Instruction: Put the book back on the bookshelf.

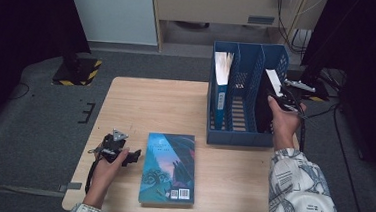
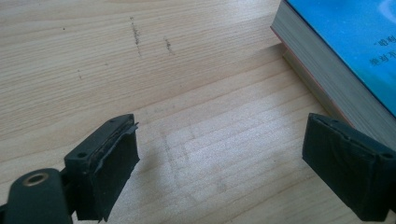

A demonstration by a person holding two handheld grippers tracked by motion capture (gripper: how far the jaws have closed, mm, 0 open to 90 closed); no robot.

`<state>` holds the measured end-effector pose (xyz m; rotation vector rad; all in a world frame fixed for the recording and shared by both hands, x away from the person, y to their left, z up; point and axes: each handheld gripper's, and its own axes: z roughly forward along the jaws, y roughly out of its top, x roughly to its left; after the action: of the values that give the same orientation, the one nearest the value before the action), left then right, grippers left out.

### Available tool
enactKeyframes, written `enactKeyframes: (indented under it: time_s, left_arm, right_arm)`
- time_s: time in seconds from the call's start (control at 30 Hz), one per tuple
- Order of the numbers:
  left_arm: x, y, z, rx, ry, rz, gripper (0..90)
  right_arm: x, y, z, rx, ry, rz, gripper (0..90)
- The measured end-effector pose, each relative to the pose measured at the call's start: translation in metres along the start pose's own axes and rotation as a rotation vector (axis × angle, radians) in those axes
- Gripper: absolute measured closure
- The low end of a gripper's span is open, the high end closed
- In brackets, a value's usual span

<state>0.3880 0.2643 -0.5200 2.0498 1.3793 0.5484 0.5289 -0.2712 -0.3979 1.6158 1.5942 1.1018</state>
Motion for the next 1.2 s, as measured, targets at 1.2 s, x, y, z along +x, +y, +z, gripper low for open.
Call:
enactKeyframes:
  time_s: [1.2]
  left_arm:
    - [0.000, 0.000, 0.000, -0.001, -0.002, -0.003, 9.9]
  right_arm:
    - [0.008, 0.017, -0.003, 0.013, 0.002, 0.021, 48.2]
